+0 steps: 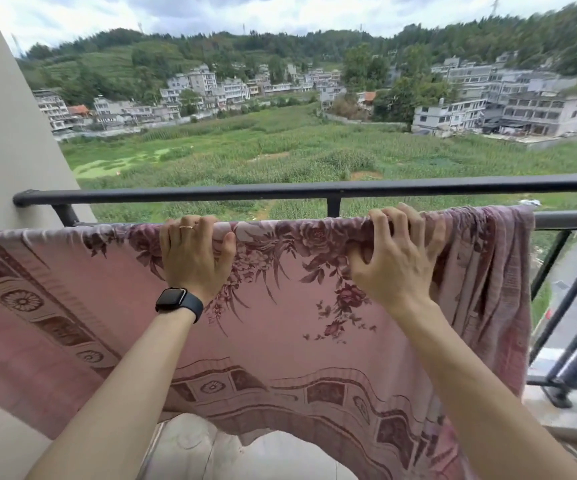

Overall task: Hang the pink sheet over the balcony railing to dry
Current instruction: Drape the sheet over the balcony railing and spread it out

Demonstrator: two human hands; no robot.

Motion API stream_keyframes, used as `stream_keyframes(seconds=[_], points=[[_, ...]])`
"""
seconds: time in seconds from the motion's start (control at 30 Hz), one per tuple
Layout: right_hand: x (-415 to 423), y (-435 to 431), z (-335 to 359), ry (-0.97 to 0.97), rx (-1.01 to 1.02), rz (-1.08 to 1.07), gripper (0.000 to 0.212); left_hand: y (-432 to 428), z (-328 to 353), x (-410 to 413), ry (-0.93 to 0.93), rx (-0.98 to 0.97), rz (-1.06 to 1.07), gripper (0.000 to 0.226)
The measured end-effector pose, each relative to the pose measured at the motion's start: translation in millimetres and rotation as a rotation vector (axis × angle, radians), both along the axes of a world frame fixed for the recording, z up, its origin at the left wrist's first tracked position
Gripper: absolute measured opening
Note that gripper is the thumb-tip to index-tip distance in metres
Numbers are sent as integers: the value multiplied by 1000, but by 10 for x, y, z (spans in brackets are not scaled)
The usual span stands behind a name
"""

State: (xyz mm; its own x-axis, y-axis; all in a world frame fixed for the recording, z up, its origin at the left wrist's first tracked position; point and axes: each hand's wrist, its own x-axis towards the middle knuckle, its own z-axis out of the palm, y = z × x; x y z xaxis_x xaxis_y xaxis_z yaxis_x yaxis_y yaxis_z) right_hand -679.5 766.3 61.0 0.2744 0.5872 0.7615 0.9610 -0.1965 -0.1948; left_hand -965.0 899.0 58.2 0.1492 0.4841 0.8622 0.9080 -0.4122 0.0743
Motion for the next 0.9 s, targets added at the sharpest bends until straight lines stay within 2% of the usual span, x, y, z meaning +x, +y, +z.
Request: stream_keyframes(seconds=[0.13, 0.3, 0.5, 0.57, 0.67, 0.73, 0.8, 0.9], points=[[-35, -10, -79, -65, 4, 31, 58, -12, -83, 3, 17, 50, -12, 44], [416, -283, -309, -109, -4, 1, 70, -41, -97, -43, 70, 14, -41, 49], [563, -369, -134, -139, -15, -30, 59, -23, -91, -189, 142, -22, -47, 53], [550, -407, -131, -133, -8, -34, 61, -52, -71, -131, 85, -33, -55, 55], [482, -438, -84, -56, 33, 32, 62, -234, 54, 242, -33, -106, -65, 52], [462, -477, -96, 49, 146, 36, 53, -414, 115, 590, 45, -92, -169, 49], [555, -540, -88, 177, 243, -51, 48, -577, 183, 977, 133, -64, -299, 49], [783, -615, -74, 251, 213, -170, 45, -759, 329, 1501, 199, -54, -400, 51]])
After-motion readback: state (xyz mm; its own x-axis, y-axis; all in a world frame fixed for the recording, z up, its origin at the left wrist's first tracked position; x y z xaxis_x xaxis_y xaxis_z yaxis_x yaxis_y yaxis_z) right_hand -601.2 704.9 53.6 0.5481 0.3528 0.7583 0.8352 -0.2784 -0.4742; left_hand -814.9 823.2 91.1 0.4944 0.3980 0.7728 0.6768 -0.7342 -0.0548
